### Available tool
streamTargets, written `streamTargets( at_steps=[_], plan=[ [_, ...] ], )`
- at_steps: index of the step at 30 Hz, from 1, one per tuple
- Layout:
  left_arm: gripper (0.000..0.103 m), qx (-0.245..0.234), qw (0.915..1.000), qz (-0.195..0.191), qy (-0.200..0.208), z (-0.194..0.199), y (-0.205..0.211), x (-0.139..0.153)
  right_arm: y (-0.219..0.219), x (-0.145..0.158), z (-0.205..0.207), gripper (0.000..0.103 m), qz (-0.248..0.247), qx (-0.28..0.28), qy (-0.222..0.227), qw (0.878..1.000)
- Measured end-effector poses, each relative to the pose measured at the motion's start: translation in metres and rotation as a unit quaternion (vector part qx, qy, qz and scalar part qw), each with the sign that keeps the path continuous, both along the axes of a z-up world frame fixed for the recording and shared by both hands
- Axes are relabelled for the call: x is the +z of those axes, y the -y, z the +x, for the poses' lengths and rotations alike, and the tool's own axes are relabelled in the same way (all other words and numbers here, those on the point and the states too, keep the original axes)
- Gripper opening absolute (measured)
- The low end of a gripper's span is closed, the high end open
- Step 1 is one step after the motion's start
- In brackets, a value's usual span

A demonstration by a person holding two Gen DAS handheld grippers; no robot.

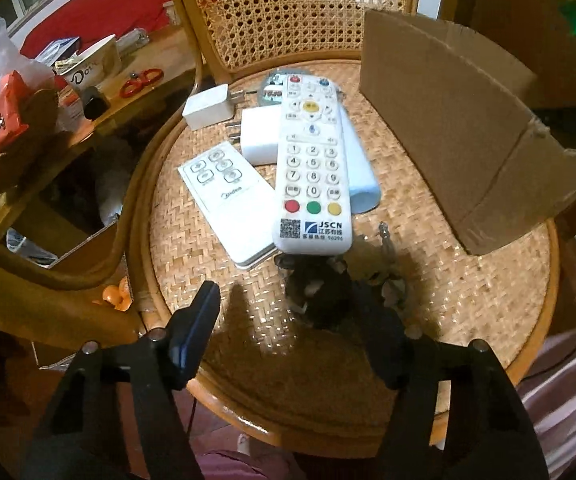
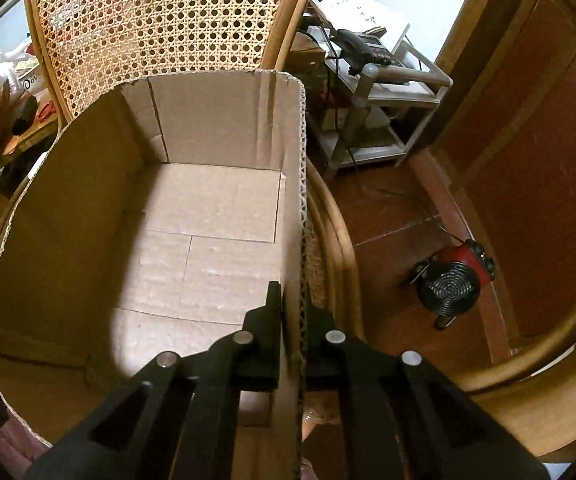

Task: Organize rigid objects
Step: 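Move the right tool onto the box wall while the left tool reaches the keys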

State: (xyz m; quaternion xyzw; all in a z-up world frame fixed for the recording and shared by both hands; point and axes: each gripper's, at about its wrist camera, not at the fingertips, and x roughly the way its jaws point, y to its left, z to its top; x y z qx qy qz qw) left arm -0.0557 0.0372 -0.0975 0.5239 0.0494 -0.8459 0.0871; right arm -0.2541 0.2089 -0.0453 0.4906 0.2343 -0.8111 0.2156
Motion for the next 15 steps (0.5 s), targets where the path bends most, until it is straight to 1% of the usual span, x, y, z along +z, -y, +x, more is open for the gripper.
streamTargets(
  at_steps=[5, 6, 7, 8, 9, 10, 13, 14, 15],
  plan=[
    [0.066, -0.005, 0.9998, 0.018, 0.007, -0.003, -0.003, -0.005, -0.002, 0.0, 0.0, 0.008, -0.001, 0.0, 0.0, 1.0],
    [0.066, -0.011, 0.9996, 0.019, 0.019, -0.004, -0.005, -0.008, -0.002, 0.0, -0.001, 0.008, -0.002, 0.0, 0.0, 1.0],
    [0.066, -0.01, 0.9998, 0.017, 0.01, -0.003, -0.006, -0.007, -0.002, 0.001, -0.001, 0.008, -0.002, 0.0, 0.001, 1.0],
    [0.066, -0.012, 0.9997, 0.016, 0.015, -0.004, -0.007, -0.008, -0.002, 0.0, 0.0, 0.008, -0.002, -0.001, 0.001, 1.0],
    [0.066, -0.017, 0.9995, 0.02, 0.02, -0.005, -0.008, -0.01, -0.002, 0.001, 0.0, 0.008, -0.003, -0.001, 0.002, 1.0],
    [0.066, -0.016, 0.9995, 0.025, 0.013, -0.005, -0.007, -0.01, -0.002, 0.001, 0.0, 0.008, -0.002, -0.001, 0.002, 1.0],
    [0.064, -0.012, 0.9989, 0.043, 0.011, -0.006, -0.005, -0.012, -0.003, 0.001, 0.0, 0.008, -0.003, 0.0, 0.002, 1.0],
    [0.057, -0.014, 0.999, 0.041, 0.008, -0.005, -0.006, -0.011, -0.003, 0.001, 0.0, 0.008, -0.002, 0.0, 0.001, 1.0],
    [0.043, -0.019, 0.9989, 0.042, 0.004, -0.005, -0.007, -0.01, -0.003, 0.001, 0.0, 0.008, -0.003, 0.0, 0.001, 1.0]
  ],
)
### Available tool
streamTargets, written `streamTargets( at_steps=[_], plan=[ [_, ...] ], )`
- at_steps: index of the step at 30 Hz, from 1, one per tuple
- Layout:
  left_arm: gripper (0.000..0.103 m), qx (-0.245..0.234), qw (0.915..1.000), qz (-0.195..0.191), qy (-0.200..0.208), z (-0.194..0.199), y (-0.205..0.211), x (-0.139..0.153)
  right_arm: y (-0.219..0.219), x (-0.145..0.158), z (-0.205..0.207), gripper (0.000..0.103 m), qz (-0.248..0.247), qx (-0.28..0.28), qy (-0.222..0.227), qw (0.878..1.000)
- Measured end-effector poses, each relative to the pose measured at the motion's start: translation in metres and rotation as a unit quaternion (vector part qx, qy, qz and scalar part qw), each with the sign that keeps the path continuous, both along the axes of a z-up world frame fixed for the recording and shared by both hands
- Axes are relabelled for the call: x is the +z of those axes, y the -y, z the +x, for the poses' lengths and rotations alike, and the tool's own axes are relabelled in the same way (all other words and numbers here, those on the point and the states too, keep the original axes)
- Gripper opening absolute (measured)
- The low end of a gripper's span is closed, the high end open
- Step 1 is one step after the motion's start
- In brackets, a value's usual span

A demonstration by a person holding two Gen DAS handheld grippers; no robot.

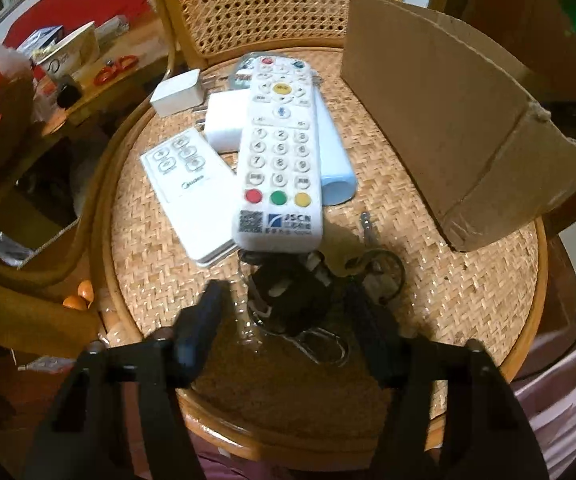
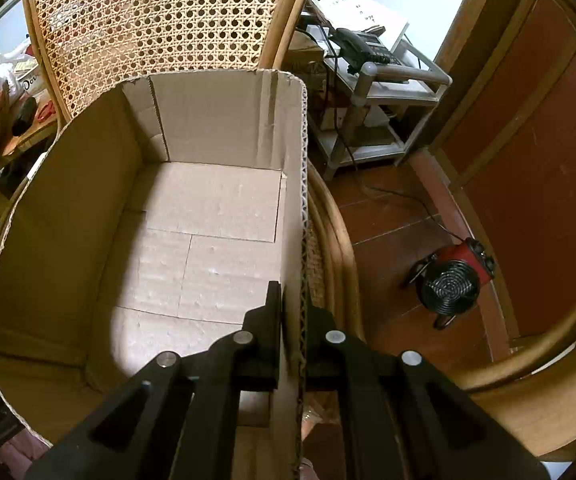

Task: Organize rigid objects
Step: 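Move the right tool onto the box wall while the left tool reaches the keys, then grasp the keyring with keys using the left gripper and lift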

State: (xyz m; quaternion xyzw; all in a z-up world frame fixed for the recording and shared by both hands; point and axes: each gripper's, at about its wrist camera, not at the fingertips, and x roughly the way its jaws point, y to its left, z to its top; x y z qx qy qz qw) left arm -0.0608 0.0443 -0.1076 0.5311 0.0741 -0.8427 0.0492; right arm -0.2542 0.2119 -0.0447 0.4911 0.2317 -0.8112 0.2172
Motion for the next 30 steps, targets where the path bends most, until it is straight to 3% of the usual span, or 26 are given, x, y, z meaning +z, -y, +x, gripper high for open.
streamTargets(
  at_steps=[2, 8, 30],
  plan=[
    [0.033, -0.008, 1.0, -0.003, -0.005, 0.001, -0.003, 0.002, 0.0, 0.0, 0.0, 0.008, 0.001, 0.0, -0.001, 1.0],
    [0.027, -0.013, 0.9997, -0.005, -0.018, 0.004, -0.005, 0.005, -0.002, 0.002, 0.0, 0.008, 0.005, 0.005, -0.004, 1.0],
    [0.026, 0.012, 0.9959, 0.041, -0.08, 0.022, 0.015, 0.03, 0.001, 0.001, 0.001, 0.008, 0.003, 0.004, -0.001, 1.0]
  ],
)
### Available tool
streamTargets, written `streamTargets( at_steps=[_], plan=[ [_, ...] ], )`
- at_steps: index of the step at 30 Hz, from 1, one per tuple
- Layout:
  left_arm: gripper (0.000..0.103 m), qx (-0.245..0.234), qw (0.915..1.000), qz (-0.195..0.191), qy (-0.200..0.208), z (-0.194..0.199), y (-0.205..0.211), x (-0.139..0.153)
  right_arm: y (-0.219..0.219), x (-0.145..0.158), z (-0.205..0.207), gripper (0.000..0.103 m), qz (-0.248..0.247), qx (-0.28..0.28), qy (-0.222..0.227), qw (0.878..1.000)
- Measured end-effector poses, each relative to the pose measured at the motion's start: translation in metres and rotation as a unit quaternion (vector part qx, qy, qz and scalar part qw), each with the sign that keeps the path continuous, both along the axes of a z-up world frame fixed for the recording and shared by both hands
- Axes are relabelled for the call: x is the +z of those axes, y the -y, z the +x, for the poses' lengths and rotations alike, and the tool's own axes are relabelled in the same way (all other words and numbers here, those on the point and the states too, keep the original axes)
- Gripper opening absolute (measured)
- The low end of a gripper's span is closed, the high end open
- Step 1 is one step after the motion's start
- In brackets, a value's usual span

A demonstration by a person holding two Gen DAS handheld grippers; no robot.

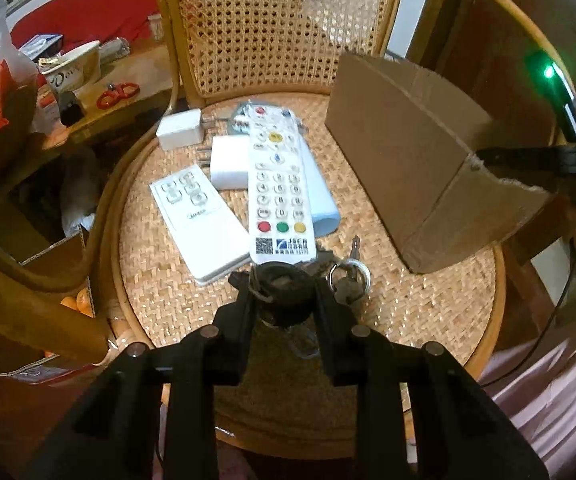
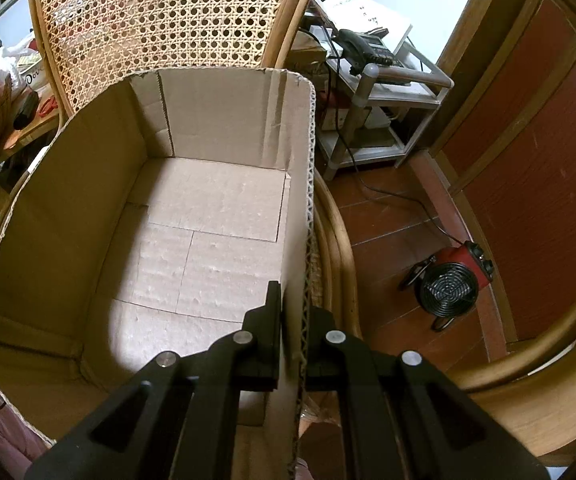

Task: Organize rigid objects
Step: 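Grasp the keyring with keys using the left gripper and lift, then carry the keys into the box and open the left gripper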

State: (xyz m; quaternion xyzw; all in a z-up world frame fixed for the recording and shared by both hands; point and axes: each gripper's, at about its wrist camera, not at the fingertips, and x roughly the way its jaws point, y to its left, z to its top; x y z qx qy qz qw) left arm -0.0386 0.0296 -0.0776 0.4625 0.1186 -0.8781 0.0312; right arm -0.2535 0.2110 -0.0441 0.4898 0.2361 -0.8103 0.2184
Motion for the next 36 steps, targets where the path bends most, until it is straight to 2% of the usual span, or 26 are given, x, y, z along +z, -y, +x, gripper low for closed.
streamTargets(
  at_steps=[15, 19, 27, 31, 36],
  plan=[
    [0.026, 0.025, 0.9954, -0.039, -0.084, 0.01, -0.002, 0.047, 0.001, 0.0, 0.001, 0.008, 0.0, -0.001, 0.0, 1.0],
    [0.026, 0.029, 0.9926, -0.063, -0.1, -0.002, -0.012, 0.065, 0.001, -0.001, 0.001, 0.008, 0.001, -0.001, 0.001, 1.0],
    [0.026, 0.015, 0.9869, -0.078, -0.14, -0.028, -0.032, 0.107, 0.002, 0.0, -0.002, 0.008, 0.005, 0.001, 0.003, 1.0],
    [0.026, 0.005, 0.9838, -0.079, -0.161, -0.044, -0.047, 0.127, 0.006, -0.003, -0.004, 0.008, 0.018, 0.003, 0.002, 1.0],
    [0.027, -0.021, 0.9826, -0.075, -0.169, -0.064, -0.067, 0.135, 0.006, -0.002, -0.005, 0.008, 0.011, 0.004, 0.006, 1.0]
  ],
)
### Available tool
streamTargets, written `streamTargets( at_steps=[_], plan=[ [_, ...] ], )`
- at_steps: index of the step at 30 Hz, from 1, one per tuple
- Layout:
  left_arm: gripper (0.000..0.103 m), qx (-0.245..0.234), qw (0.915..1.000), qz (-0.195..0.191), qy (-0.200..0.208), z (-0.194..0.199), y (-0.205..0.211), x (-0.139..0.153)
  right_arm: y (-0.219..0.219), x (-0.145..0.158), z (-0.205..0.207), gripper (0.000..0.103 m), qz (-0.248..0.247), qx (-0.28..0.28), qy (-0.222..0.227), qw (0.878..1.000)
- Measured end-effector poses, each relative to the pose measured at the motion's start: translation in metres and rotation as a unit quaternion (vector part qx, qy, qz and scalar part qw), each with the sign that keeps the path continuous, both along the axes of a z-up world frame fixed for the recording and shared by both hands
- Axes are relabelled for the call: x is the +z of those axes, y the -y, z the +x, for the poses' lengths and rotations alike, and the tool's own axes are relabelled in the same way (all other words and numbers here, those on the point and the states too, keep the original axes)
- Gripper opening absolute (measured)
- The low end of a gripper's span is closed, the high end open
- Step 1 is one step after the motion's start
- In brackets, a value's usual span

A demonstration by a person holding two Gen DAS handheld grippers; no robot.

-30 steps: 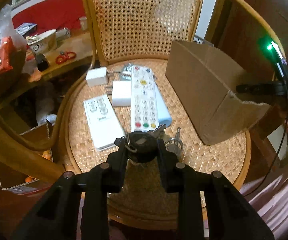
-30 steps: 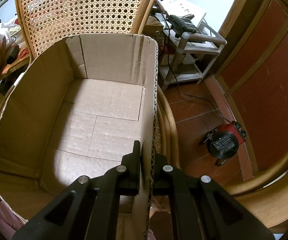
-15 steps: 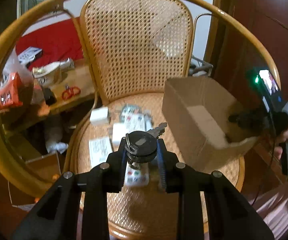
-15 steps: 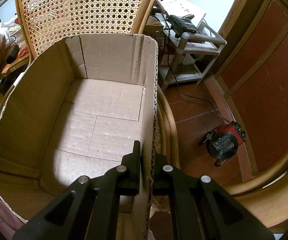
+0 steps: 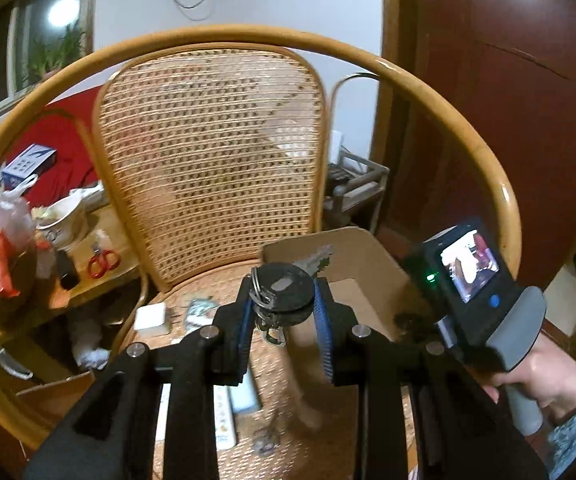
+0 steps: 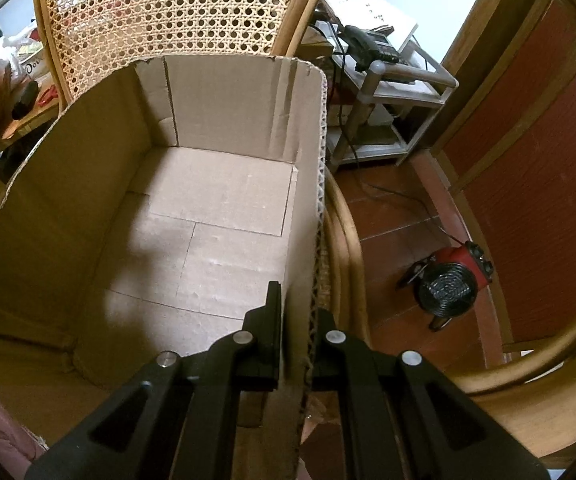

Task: Organize rigid objects
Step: 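Carry the keys into the box and open the left gripper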

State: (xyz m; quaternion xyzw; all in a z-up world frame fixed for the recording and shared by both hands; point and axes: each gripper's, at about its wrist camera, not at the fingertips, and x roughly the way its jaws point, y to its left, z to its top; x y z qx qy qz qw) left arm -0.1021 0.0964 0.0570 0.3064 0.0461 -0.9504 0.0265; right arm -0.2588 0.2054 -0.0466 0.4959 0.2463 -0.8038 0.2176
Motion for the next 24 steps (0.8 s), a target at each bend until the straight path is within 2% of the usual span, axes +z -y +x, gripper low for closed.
streamTargets(
  at_steps=[6, 10, 12, 21, 24],
  plan=[
    [0.027, -0.041, 0.999, 0.01, 0.016, -0.018, -0.022, -0.014, -0.001, -0.002, 0.002, 0.007, -0.011, -0.002, 0.011, 1.0],
    [0.027, -0.057, 0.9972, 0.041, 0.027, -0.023, -0.023, -0.027, -0.001, -0.001, 0.003, 0.006, -0.017, -0.007, 0.012, 1.0],
    [0.027, -0.056, 0.9966, 0.051, 0.032, -0.028, -0.022, -0.032, 0.001, -0.002, 0.006, 0.006, -0.018, -0.008, 0.01, 1.0],
    [0.03, -0.03, 0.9974, 0.04, 0.052, -0.041, -0.02, -0.047, 0.003, 0.0, 0.005, 0.006, -0.019, -0.011, 0.01, 1.0],
    [0.03, -0.038, 0.9964, 0.05, 0.058, -0.042, -0.019, -0.052, 0.005, 0.0, 0.005, 0.006, -0.02, -0.012, 0.013, 1.0]
  ],
)
